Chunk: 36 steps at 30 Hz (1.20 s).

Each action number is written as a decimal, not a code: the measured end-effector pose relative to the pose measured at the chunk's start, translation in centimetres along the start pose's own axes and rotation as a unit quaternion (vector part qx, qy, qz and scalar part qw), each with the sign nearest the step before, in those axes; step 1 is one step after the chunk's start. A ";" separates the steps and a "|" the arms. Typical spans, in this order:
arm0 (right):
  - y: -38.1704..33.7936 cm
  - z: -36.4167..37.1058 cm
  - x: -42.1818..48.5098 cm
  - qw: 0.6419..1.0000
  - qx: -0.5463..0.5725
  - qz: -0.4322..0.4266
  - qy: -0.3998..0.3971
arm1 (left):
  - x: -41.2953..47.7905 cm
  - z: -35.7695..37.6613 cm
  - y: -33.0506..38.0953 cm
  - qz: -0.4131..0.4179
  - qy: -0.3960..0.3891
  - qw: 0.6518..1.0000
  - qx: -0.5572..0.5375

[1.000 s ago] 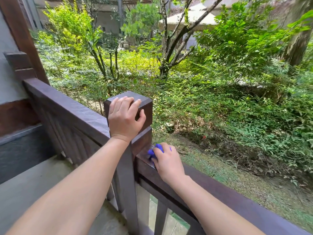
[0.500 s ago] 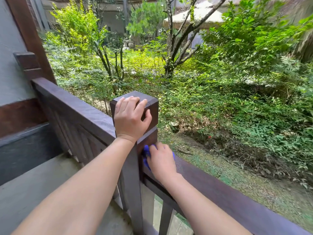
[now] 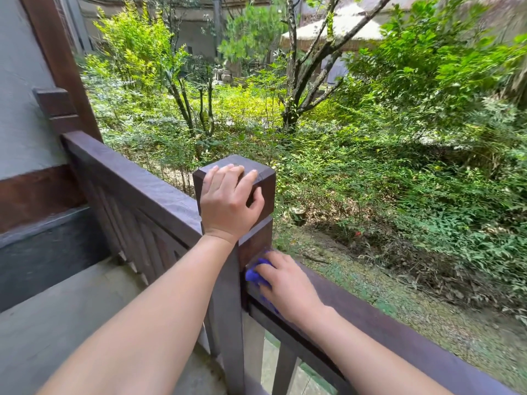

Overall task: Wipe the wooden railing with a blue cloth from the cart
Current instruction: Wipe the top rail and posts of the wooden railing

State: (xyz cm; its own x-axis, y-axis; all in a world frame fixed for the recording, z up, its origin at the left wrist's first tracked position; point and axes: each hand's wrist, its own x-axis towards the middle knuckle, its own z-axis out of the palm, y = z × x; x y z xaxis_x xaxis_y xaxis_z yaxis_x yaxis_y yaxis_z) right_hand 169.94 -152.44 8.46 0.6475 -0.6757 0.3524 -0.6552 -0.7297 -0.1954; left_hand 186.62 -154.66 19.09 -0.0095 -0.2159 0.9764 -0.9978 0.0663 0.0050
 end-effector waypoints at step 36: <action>5.1 -11.4 -16.3 0.953 -0.012 0.296 0.060 | -0.5 -4.8 3.7 -0.030 -0.221 0.974 -0.029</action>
State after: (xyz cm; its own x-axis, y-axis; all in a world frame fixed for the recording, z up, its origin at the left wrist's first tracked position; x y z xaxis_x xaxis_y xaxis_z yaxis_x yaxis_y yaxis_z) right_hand 151.65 -143.98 12.13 0.1136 -0.9507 0.2884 -0.9014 -0.2207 -0.3724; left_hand 183.21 -149.59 19.66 0.0087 -0.6187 0.7855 -0.9923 0.0920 0.0834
